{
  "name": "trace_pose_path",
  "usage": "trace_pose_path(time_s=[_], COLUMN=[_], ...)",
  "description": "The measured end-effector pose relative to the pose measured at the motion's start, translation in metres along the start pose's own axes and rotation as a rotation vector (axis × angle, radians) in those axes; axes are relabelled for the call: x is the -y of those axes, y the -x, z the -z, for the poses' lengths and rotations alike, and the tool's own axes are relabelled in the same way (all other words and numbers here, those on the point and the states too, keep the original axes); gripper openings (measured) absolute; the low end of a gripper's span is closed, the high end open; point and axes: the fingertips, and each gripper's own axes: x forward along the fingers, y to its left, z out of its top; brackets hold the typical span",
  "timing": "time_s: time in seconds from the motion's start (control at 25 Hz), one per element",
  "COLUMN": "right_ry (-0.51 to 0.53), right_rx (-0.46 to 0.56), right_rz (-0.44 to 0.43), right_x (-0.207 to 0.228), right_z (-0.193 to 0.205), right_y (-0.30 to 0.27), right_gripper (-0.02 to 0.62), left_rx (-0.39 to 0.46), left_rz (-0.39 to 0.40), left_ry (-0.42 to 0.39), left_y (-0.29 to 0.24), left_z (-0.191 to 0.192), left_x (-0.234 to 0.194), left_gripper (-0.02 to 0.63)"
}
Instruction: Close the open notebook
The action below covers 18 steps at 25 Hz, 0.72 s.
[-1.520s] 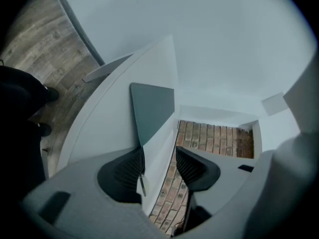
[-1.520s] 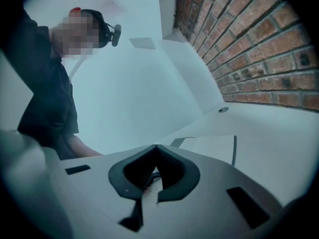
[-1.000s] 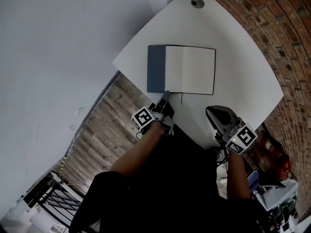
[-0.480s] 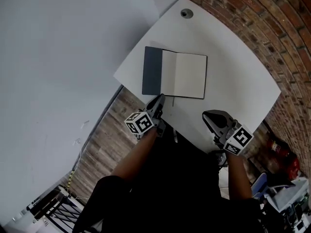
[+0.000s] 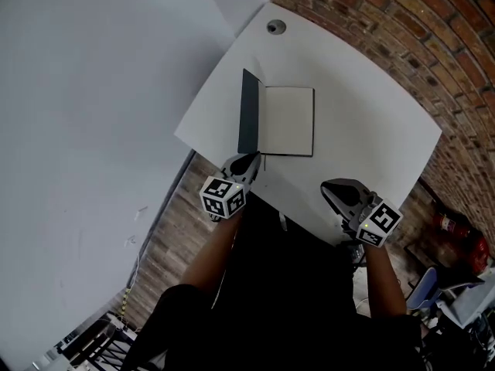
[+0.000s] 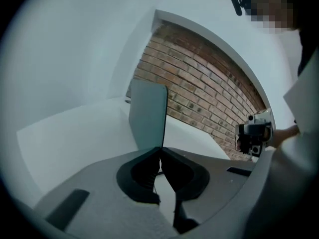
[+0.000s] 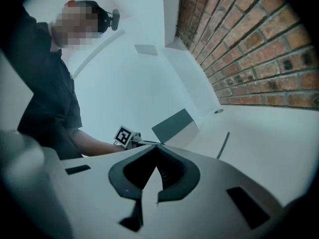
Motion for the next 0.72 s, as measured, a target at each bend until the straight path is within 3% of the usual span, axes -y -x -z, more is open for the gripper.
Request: trace_pose_path(time_s=[0.2, 0.44, 0.72], right_ry=[-0.003, -0.006, -0.013], right_rx=[0.012, 0.037, 0.056], right_rz=[0.010, 0.022, 0.035], right_x=[0.001, 0.004, 0.008], right_z=[0.004, 0.005, 0.005], right_y=[0.010, 0.020, 0.029], right_gripper=[0.005, 0.005, 0.005], left_rx=[-0.116, -0.249, -0.393], left_rz=[0.006, 0.024, 0.037], left_ry=[-0.236, -0.452, -0.592], left_y=[-0.016, -0.029, -0.045], left_z=[0.008, 0.017, 0.034], left_x=[0.016, 0.029, 0.037], left_gripper=[0.021, 0.023, 0.023])
